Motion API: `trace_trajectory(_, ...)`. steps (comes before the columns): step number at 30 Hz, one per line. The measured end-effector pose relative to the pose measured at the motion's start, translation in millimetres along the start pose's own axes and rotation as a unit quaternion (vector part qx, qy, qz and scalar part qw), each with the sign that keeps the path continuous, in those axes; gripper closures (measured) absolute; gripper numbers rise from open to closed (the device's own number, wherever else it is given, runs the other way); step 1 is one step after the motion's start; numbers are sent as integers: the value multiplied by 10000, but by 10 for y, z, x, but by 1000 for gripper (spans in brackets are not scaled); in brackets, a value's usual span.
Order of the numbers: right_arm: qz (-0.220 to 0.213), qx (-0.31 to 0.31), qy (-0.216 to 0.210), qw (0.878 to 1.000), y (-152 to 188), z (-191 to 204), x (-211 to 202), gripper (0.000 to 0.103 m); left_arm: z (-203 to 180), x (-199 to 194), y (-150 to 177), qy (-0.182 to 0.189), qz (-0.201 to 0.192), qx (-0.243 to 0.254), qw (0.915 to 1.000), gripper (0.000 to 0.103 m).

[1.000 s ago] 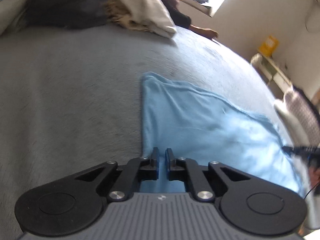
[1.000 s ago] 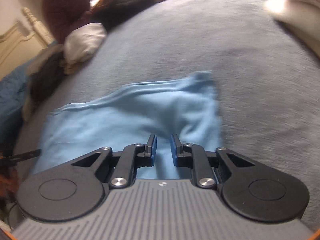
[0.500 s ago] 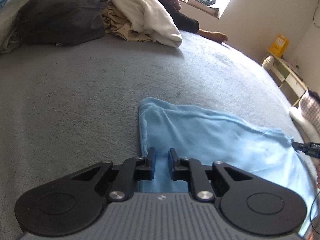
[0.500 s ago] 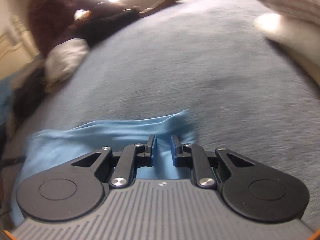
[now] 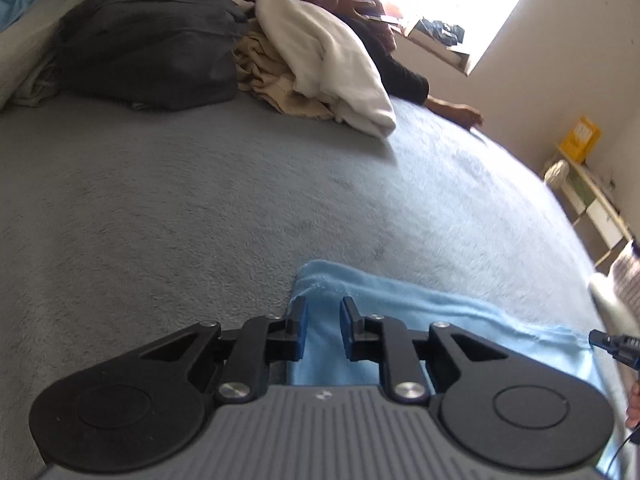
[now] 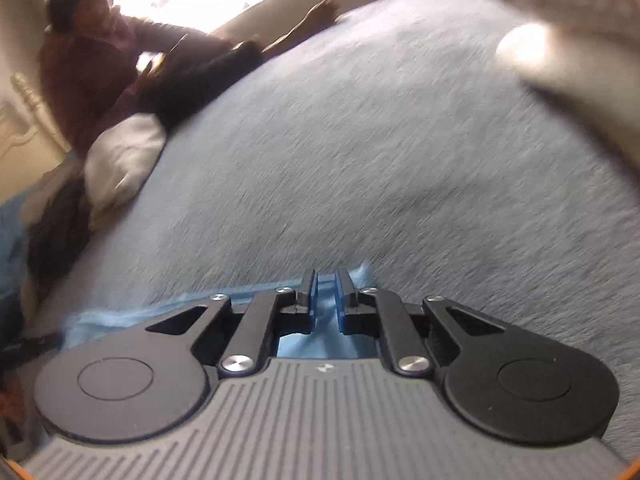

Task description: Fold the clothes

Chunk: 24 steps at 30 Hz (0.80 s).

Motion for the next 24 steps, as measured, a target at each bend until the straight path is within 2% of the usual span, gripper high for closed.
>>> trace_trajectory(1,-7,-192,-123,9997,2,111,-41,91,10,8,-1,-32,3,18,10000,79)
trace_trajectory(3,34,-544,-413,9977,26,344,-101,91,31,23,-2,-95,10,53,9999,78)
trace_trajectory(6,407,-855,-905,9914,143,659,3,91,62,45,-5,-190,20,106,9998,76)
trace_trajectory(7,475,-840,-900,9913,152,665,67,91,72,53,-6,-222,23,123,9997,76)
trace_trajectory(10,435,-438,-487,9969,83,439,254,91,110,67,-12,-316,27,149,9994,82)
trace_trajectory(14,-57,366,-118,9992,-114,46,85,89,239,-177,-101,-416,-196,-5,9989,77)
trace_trajectory(16,-85,256,-189,9995,-125,62,-88,89,247,-343,-167,-387,-268,138,9988,76)
trace_trajectory(19,127,180,-533,9983,-23,147,-341,89,193,-589,-253,-192,-239,435,9986,74)
trace_trajectory(20,231,180,-645,9975,30,169,-408,89,152,-648,-253,-97,-149,566,9982,72)
trace_trajectory(22,449,204,-783,9957,157,164,-494,89,50,-667,-141,-7,183,903,9957,59)
trace_trajectory(24,774,339,-754,9936,320,72,-507,89,-50,-689,-29,84,515,1238,9909,59)
Point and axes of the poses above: each gripper's, at about its wrist camera, not at the fingertips, and x roughly the way its jaws point, z to its left, y to its underside, the point moved 6 cm from there along x, roughly the way its jaws point, and after that the axes turned 3 degrees about -y, right-handed, at the moved point
